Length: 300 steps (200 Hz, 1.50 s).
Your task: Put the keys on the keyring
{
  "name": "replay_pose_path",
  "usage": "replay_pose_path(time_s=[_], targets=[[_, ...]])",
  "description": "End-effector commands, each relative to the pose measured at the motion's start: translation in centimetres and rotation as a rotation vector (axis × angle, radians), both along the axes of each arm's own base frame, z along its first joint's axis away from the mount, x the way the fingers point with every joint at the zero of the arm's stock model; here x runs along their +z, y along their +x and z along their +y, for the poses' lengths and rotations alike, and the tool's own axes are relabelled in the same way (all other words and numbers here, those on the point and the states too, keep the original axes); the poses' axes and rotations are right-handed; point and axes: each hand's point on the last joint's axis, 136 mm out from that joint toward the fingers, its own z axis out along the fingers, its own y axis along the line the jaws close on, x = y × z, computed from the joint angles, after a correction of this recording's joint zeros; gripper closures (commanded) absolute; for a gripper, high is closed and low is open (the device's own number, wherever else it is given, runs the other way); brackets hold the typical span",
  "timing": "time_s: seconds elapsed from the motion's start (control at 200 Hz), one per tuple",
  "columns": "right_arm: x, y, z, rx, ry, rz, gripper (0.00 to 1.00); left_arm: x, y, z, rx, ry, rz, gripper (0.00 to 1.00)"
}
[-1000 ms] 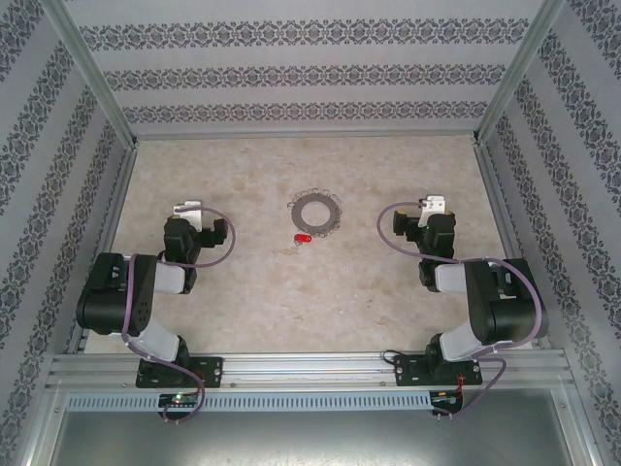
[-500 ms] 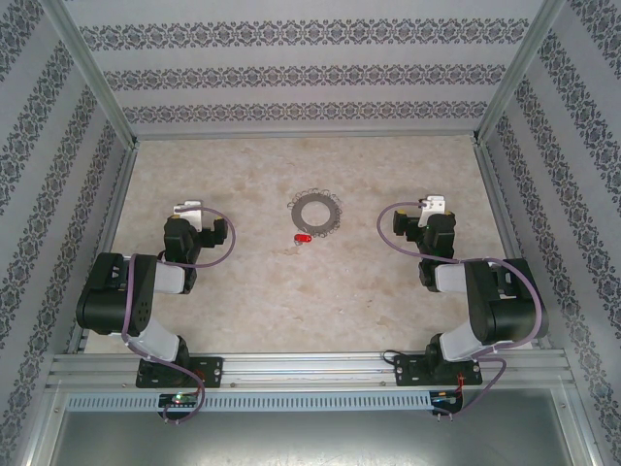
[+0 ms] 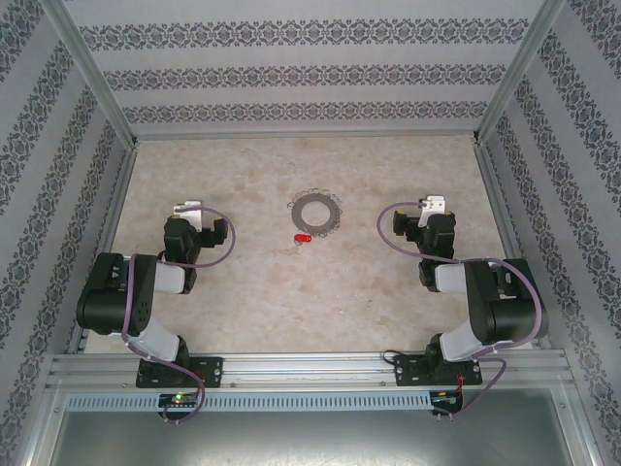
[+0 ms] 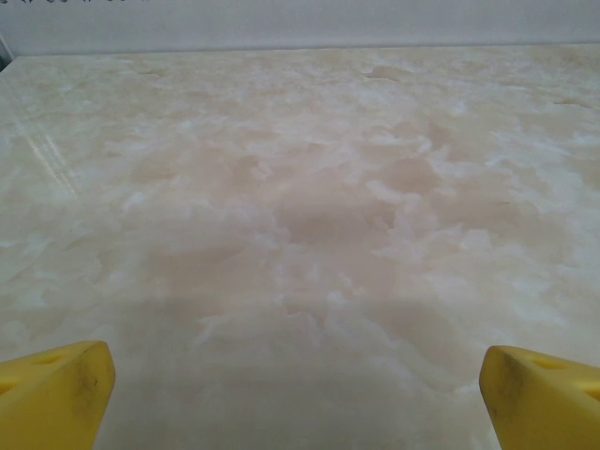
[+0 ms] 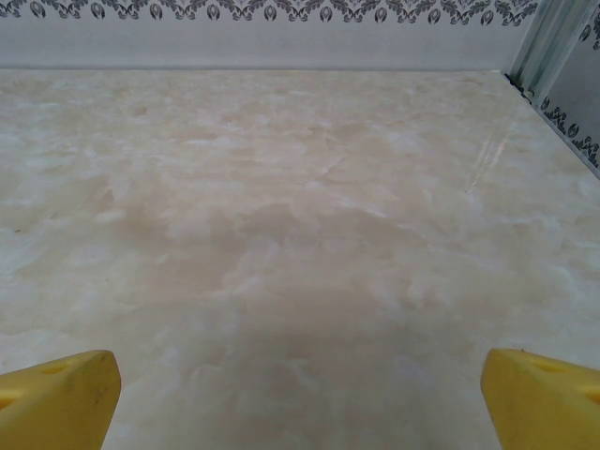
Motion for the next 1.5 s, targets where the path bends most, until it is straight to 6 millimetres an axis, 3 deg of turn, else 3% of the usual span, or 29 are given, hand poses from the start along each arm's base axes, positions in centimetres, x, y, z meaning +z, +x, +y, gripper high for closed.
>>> replay_pose_path(time_s=[0.0, 0.739, 0.999, 1.184, 1.299, 1.494], targets=[[1.0, 0.4, -0.3, -0.010, 0.017, -0.041, 0.02, 0.4, 0.4, 0.1, -0.010, 0.004, -0.008, 0.00], [1.9, 0.4, -0.2, -0.004, 0.019, -0.041, 0.02, 1.0, 0.3, 0.2, -0.004, 0.004, -0.011, 0.00], [4.7, -1.3, 0.7, 0.028, -0.029, -0.043, 0.02, 3.2, 0.0, 0.6, 0.031, 0.000, 0.038, 0.00], [6.9, -2.9, 1.4, -0.001, 0.045, 0.032, 0.02, 6.6, -0.7, 1.1, 0.120, -0.077, 0.072, 0.00], [7.3, -3.5, 3.5, 0.068, 0.129, 0.111, 0.02, 9.4, -1.2, -1.4, 0.056, -0.318, 0.037, 0.00], [6.6, -3.4, 9.5, 0.316, 0.217, 0.266, 0.02, 11.9, -3.2, -10.3, -0.292, -0.565, 0.171, 0.00]])
